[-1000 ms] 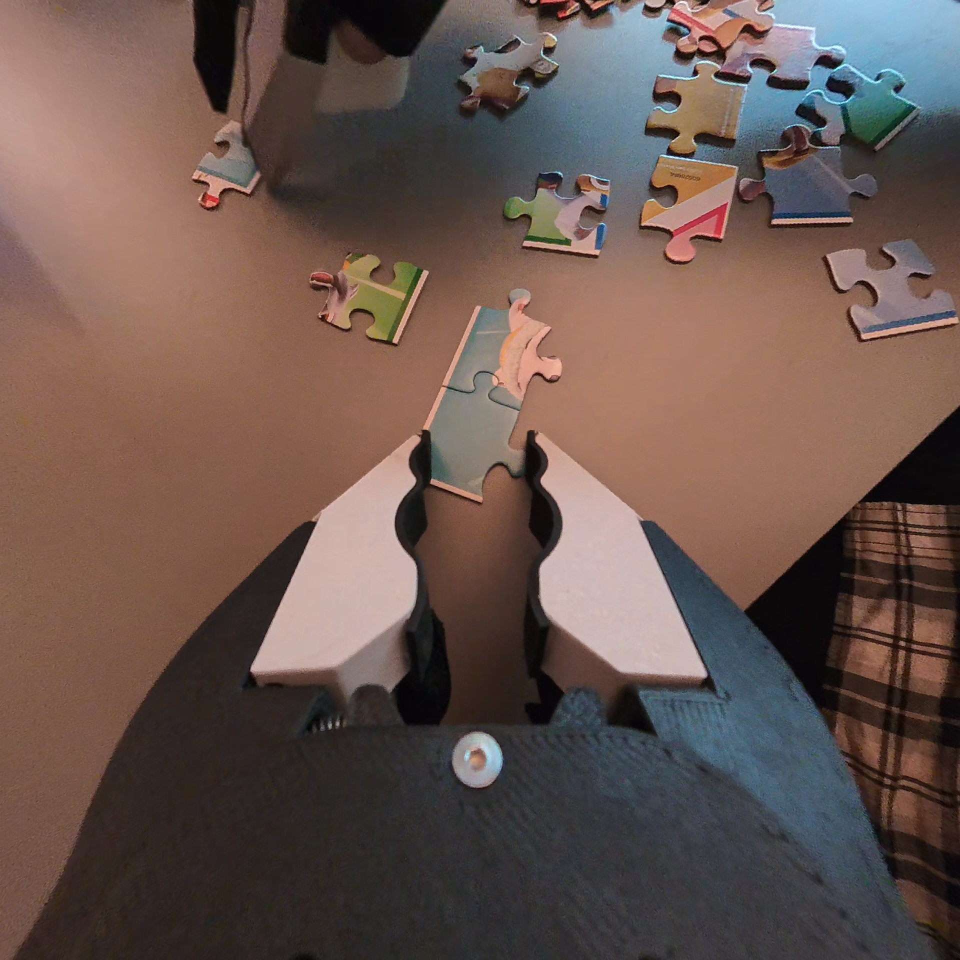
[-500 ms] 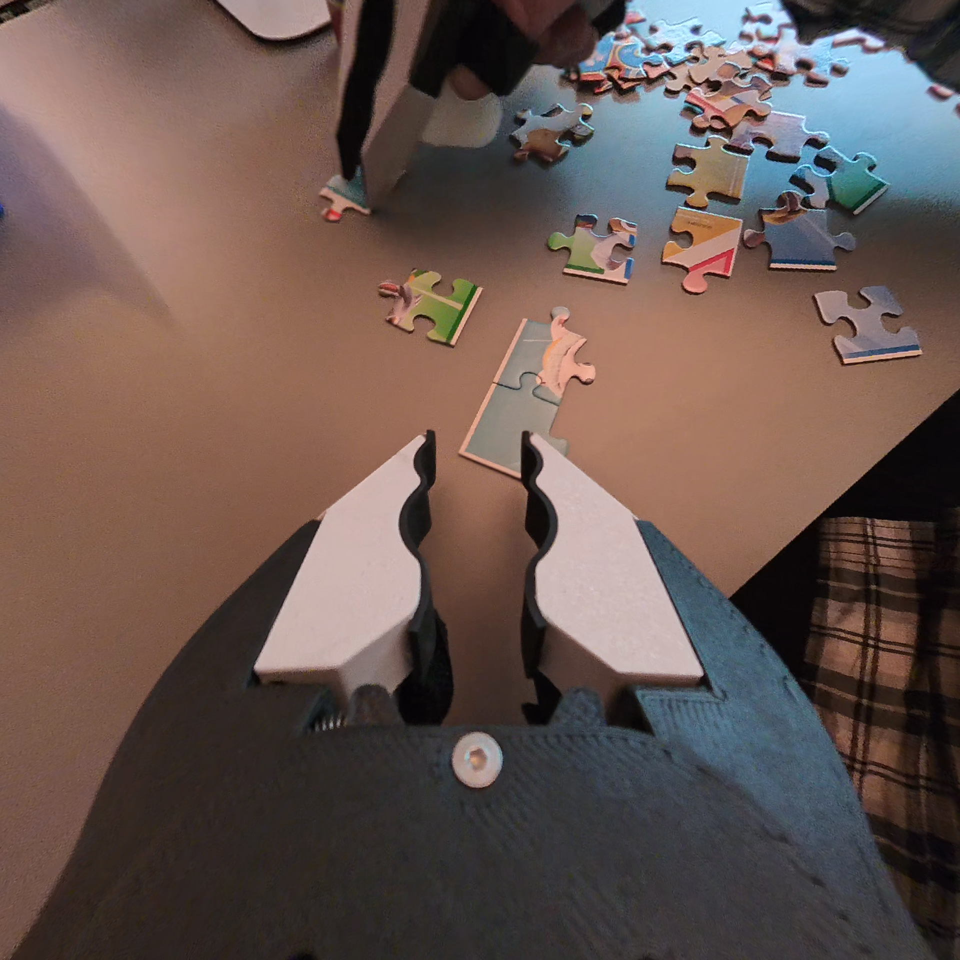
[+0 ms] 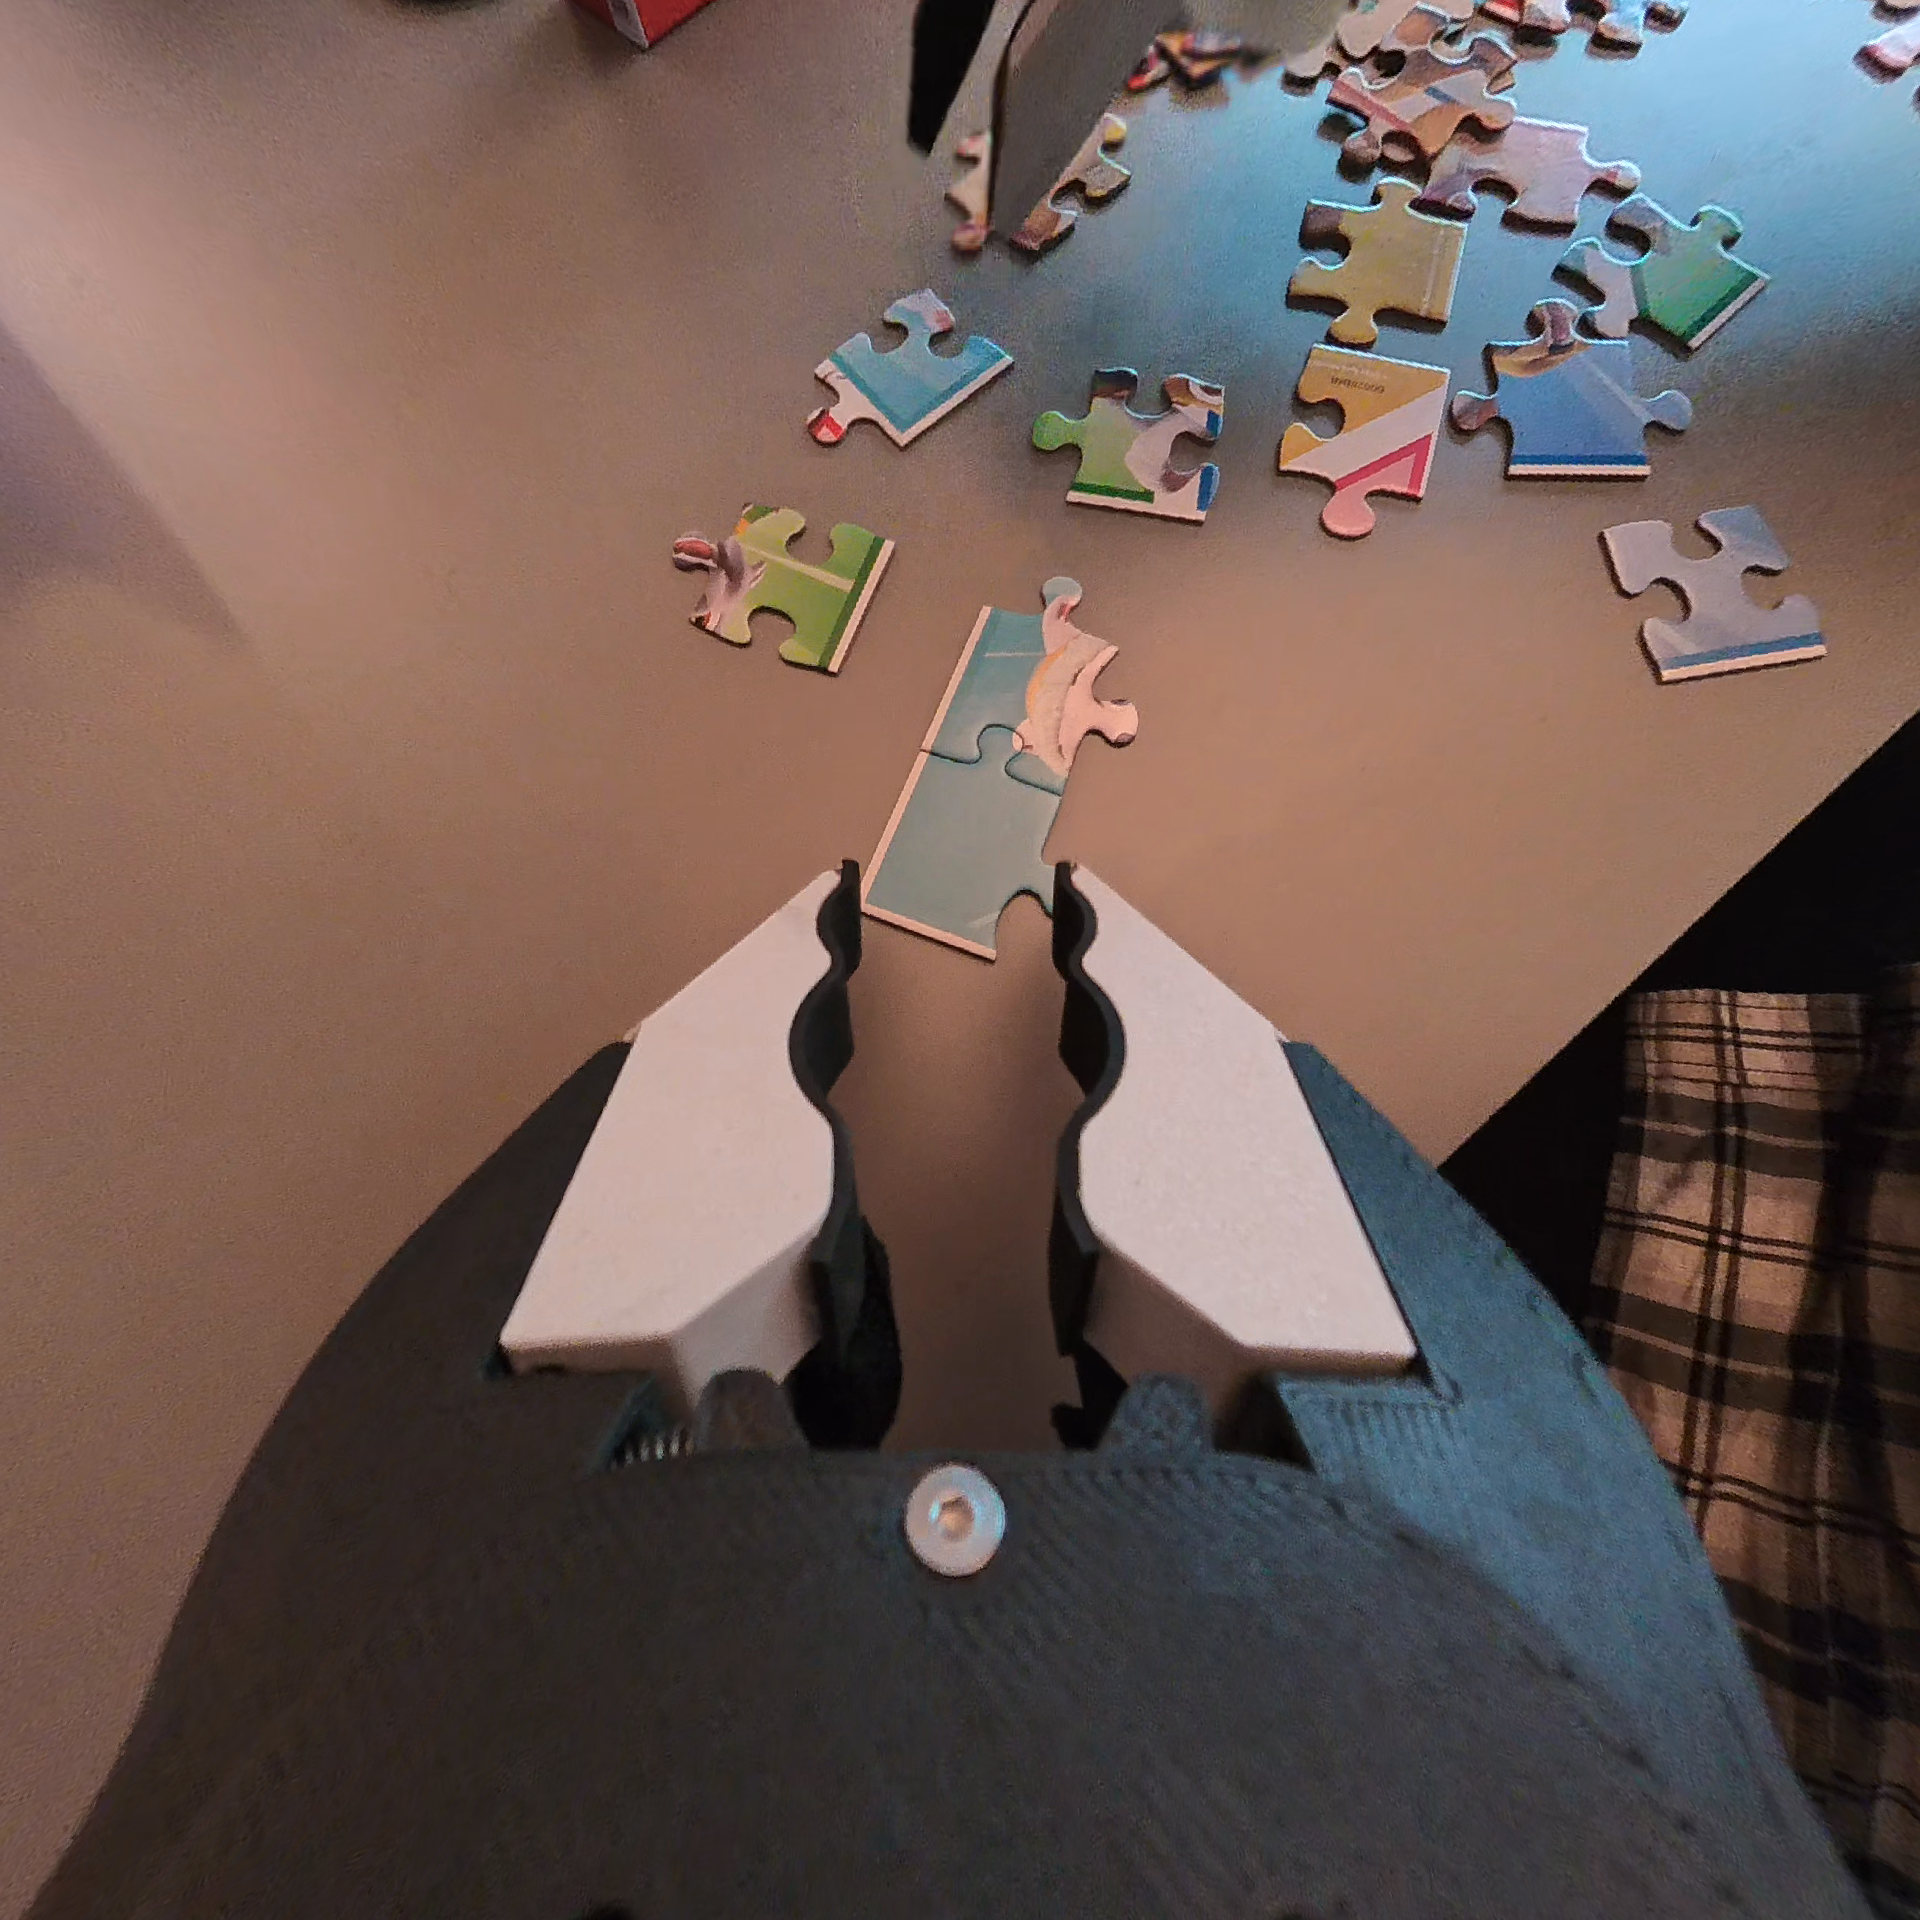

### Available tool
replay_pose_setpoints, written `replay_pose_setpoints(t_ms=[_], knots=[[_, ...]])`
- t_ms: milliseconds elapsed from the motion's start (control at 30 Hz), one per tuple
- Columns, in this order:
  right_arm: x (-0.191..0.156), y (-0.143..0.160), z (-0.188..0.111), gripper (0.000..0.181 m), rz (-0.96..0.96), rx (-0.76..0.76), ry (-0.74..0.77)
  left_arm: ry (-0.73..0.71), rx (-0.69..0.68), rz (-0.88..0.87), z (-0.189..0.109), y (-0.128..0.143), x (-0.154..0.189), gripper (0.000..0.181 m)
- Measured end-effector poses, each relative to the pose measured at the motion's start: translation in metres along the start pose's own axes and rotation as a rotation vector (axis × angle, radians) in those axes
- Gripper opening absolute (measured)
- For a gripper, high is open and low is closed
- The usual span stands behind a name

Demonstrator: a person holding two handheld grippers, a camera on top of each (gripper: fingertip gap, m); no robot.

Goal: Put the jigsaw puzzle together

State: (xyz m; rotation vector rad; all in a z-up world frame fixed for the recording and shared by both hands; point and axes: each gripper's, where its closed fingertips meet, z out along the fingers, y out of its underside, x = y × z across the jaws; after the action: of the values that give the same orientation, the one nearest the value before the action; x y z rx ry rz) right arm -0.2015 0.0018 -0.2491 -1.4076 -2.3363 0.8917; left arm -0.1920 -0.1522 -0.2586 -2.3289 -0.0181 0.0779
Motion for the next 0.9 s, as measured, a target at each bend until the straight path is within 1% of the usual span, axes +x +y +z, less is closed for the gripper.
replay_pose_setpoints(t_ms=[67,133,233,300,367,433,500,600,700,800,900], knots=[[0.001,0.004,-0.012,0.030,0.001,0.014,0.020,0.001,-0.011,0.005,0.001,0.000,0.000,0.036],[0.000,0.007,-0.014,0.032,-0.002,0.024,0.017,0.008,-0.027,0.007,0.004,0.001,0.002,0.036],[-0.003,0.013,-0.002,0.037,-0.029,-0.013,0.018,0.003,-0.067,0.011,0.011,0.006,0.001,0.036],[-0.008,0.014,0.004,0.037,-0.054,-0.035,0.015,-0.004,-0.073,0.013,0.012,0.006,0.000,0.035],[-0.016,0.014,0.002,0.037,-0.073,-0.041,0.002,-0.002,-0.074,0.011,0.013,0.006,0.000,0.035],[-0.030,0.017,-0.008,0.038,-0.100,-0.043,-0.025,-0.021,-0.069,0.016,0.012,0.006,-0.004,0.035],[-0.052,0.027,-0.021,0.039,-0.129,-0.056,-0.073,-0.010,-0.071,0.017,0.013,0.006,-0.003,0.034],[-0.085,0.049,-0.041,0.039,-0.179,-0.076,-0.120,-0.012,-0.071,0.020,0.012,0.006,-0.005,0.035],[-0.118,0.073,-0.054,0.039,-0.222,-0.090,-0.166,0.001,-0.065,0.015,0.010,0.007,-0.004,0.035],[-0.144,0.096,-0.055,0.037,-0.247,-0.130,-0.201,0.016,-0.072,0.018,0.010,0.009,-0.004,0.035],[-0.153,0.113,-0.044,0.037,-0.261,-0.180,-0.176,0.029,-0.080,0.010,0.006,0.010,-0.004,0.035]])
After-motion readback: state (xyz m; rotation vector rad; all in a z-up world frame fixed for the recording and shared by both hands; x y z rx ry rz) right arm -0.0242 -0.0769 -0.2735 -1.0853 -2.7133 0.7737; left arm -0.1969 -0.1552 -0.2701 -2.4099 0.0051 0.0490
